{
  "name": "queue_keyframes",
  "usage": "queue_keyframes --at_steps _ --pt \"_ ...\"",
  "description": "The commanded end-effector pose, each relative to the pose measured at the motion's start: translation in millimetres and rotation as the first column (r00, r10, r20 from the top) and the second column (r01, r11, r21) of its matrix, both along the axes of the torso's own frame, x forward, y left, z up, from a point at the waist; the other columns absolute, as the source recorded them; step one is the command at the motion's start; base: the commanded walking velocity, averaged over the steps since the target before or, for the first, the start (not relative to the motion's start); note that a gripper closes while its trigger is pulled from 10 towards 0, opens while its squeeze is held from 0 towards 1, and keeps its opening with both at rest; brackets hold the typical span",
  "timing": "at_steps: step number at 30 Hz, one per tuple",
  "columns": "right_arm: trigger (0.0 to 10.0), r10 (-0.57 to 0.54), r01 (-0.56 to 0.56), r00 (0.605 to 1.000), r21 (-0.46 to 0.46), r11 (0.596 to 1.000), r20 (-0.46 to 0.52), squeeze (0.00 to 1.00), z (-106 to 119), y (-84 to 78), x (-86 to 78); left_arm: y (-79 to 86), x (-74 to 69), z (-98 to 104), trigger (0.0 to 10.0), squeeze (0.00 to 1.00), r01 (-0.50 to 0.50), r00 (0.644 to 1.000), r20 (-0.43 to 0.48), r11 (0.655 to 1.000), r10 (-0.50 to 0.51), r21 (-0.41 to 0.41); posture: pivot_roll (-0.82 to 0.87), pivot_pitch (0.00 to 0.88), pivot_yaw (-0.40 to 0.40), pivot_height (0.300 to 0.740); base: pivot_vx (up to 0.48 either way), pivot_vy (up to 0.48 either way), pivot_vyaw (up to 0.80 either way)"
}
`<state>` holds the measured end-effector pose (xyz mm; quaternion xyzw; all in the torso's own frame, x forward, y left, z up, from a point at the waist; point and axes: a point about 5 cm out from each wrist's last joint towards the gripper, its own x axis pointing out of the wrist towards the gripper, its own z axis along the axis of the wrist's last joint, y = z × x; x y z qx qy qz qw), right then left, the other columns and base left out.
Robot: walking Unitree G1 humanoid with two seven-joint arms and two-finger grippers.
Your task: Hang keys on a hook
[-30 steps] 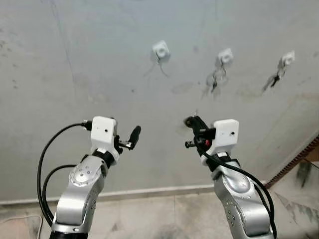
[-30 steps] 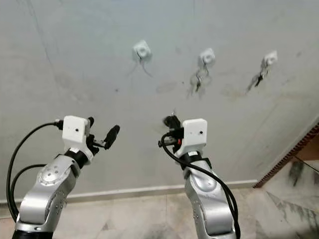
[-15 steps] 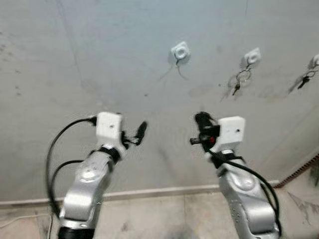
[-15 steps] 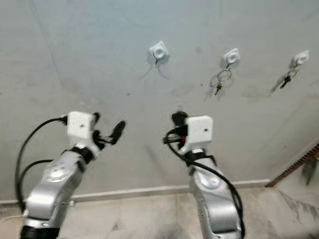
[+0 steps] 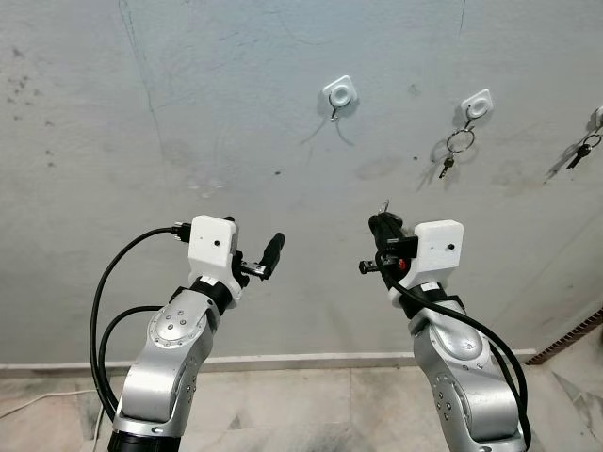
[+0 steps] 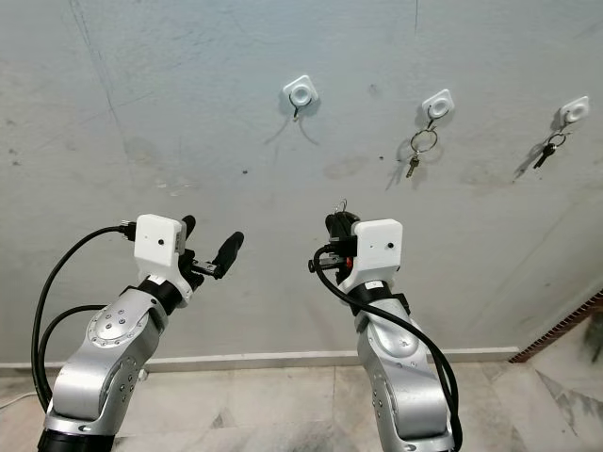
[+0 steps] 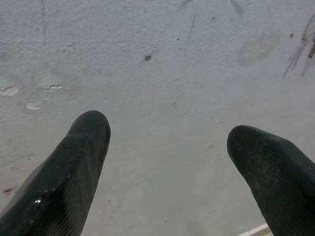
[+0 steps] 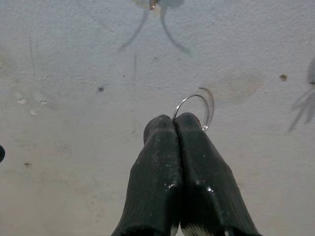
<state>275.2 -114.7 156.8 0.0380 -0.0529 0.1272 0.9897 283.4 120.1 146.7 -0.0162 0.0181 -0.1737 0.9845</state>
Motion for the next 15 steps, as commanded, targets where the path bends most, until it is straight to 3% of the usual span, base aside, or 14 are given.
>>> queue_keyframes --at_steps 1,15 --pt "10.0 0.002 -0.002 1.0 -0.001 1.0 0.02 0.0 4.7 -0.8 -0.4 -2.3 0.5 1.8 10.0 0.0 0.004 1.0 0.008 1.0 -0.004 0.005 0.17 0.0 -0.069 0.74 0.0 0.0 0.0" --pt "10.0 0.012 -0.012 1.0 0.0 1.0 0.02 0.0 4.4 0.8 -0.8 -2.2 -0.2 1.1 10.0 0.0 0.0 1.0 0.007 1.0 0.0 0.008 0.17 0.0 -0.069 0.74 0.31 0.0 0.0"
